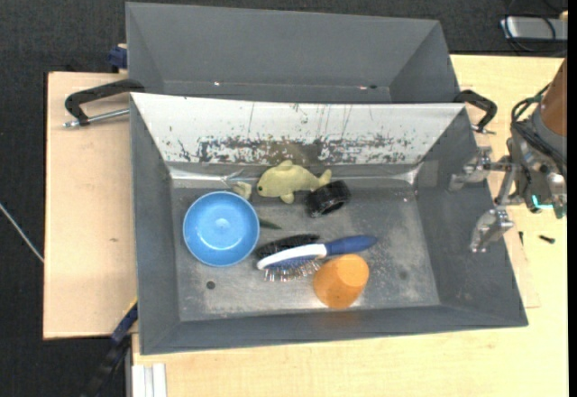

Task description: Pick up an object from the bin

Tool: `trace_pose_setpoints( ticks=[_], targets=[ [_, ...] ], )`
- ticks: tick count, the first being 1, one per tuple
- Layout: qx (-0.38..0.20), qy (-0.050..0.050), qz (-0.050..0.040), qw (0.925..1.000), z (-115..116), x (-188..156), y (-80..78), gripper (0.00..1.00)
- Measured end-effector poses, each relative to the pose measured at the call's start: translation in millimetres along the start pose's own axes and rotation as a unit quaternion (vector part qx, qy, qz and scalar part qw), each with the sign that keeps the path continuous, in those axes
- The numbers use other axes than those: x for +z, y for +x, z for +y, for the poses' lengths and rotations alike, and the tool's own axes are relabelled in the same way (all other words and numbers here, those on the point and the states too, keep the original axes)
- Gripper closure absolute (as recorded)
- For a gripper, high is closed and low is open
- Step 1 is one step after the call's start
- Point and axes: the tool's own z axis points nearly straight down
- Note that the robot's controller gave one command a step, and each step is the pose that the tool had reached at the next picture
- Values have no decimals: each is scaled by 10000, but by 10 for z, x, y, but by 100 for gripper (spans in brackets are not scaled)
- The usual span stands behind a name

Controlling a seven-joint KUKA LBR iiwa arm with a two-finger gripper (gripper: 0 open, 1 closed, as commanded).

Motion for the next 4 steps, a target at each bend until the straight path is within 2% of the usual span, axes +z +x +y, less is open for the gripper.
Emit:
trace_pose_setpoints(
  ticks=[1, 2, 3, 4],
  targets=[
    [-1354, -5, -7, 9908, 195, 590, 19, 0],
    [-1354, 7, -25, 9908, 188, 574, 12, 100],
    [-1353, 8, -25, 9908, 187, 574, 12, 0],
    [-1033, -22, 4, 9946, 1208, 1675, 7, 0]
  ],
)
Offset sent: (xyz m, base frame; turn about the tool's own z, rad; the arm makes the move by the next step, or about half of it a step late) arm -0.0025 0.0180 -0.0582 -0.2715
